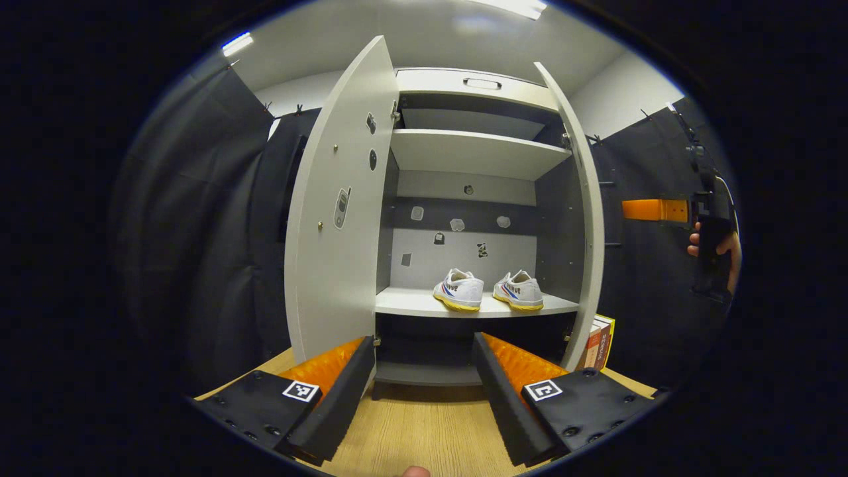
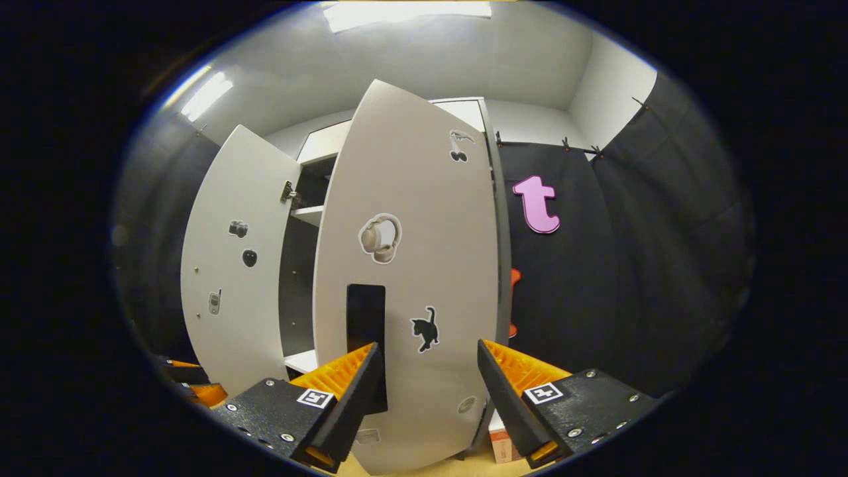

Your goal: Grab one shoe with the right hand and put it into the shoe cabinet, grab the other shoe with the left hand and put it into the shoe cabinet; then close the right door with the right hand and the left door with the left hand.

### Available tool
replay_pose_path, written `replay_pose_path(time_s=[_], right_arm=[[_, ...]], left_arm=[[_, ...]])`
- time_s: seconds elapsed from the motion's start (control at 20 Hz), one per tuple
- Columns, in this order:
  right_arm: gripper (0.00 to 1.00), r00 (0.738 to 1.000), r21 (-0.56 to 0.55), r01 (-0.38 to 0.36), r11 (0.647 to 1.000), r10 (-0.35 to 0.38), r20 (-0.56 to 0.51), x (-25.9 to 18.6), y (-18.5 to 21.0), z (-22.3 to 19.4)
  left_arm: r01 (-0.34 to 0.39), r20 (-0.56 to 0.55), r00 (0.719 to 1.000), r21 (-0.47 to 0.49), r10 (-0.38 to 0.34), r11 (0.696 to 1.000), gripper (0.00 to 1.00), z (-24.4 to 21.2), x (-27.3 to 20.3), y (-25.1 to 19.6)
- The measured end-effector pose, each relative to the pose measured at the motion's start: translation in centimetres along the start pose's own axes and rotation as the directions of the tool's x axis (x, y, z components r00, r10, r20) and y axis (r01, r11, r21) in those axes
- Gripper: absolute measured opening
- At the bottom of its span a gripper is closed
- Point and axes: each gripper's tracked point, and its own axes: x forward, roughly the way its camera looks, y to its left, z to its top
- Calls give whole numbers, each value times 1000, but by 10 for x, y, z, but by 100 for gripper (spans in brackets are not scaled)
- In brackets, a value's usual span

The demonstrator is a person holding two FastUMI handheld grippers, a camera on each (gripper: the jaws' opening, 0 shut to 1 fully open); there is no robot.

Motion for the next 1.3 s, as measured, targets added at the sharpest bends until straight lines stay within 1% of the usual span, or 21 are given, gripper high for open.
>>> replay_pose_path(time_s=[0.05, 0.1, 0.15, 0.2, 0.25, 0.4, 0.55, 0.6, 0.65, 0.7, 0.8, 0.9, 0.95, 1.05, 1.1, 1.15, 1.3], right_arm=[[90, 1000, 0, -7, 1000, 7, 1, 5, 5, -1], [96, 1000, -2, -17, 1000, 17, 3, 11, 10, -2], [96, 1000, 1, -29, 1000, 29, 0, 16, 15, -4], [96, 999, 8, -42, 999, 42, -5, 22, 21, -7], [91, 999, 17, -50, 999, 50, -10, 29, 26, -10], [92, 997, 40, -71, 997, 72, -25, 45, 36, -18], [92, 997, 34, -69, 997, 69, -16, 52, 40, -20], [91, 997, 33, -70, 997, 71, -18, 56, 41, -21], [91, 997, 30, -70, 997, 71, -21, 60, 44, -21], [91, 997, 26, -68, 997, 68, -24, 65, 45, -22], [91, 998, 11, -60, 998, 61, -25, 76, 48, -23], [91, 999, -5, -49, 999, 48, -23, 83, 51, -24], [92, 999, -16, -42, 999, 42, -19, 87, 52, -25], [92, 1000, -29, -27, 999, 27, -13, 91, 54, -25], [92, 1000, -27, -20, 999, 19, -11, 94, 54, -26], [91, 1000, -22, -12, 1000, 12, -7, 98, 53, -27], [91, 1000, 7, -4, 1000, 4, -17, 111, 53, -32]], left_arm=[[-2, -2, 1000, 2, 2, 1000, 97, -1, 0, 1], [-5, -3, 1000, 1, 5, 1000, 99, -1, -1, 2], [-6, -6, 1000, -1, 6, 1000, 97, -4, -2, 2], [-8, -11, 1000, -3, 8, 1000, 97, -5, -3, 3], [-11, -16, 1000, -3, 11, 1000, 97, -7, -2, 5], [-21, -21, 1000, -7, 21, 1000, 97, -9, -2, 9], [-25, -18, 1000, -4, 24, 1000, 99, -9, -2, 12], [-25, -15, 1000, 1, 25, 1000, 97, -8, -1, 13], [-27, -13, 1000, 5, 27, 1000, 97, -7, -1, 14], [-29, -10, 1000, 6, 29, 1000, 99, -6, -1, 15], [-28, -11, 1000, 0, 28, 1000, 99, -7, -1, 16], [-27, -13, 1000, -1, 27, 1000, 94, -7, -1, 15], [-25, -12, 1000, -1, 25, 1000, 99, -7, -1, 15], [-17, -5, 1000, 3, 17, 1000, 99, -4, -1, 14], [-13, 1, 1000, 6, 13, 1000, 97, -3, -1, 13], [-8, 7, 1000, 9, 8, 1000, 99, -2, -2, 12], [7, 10, 1000, 13, -7, 1000, 99, 0, -2, 6]])
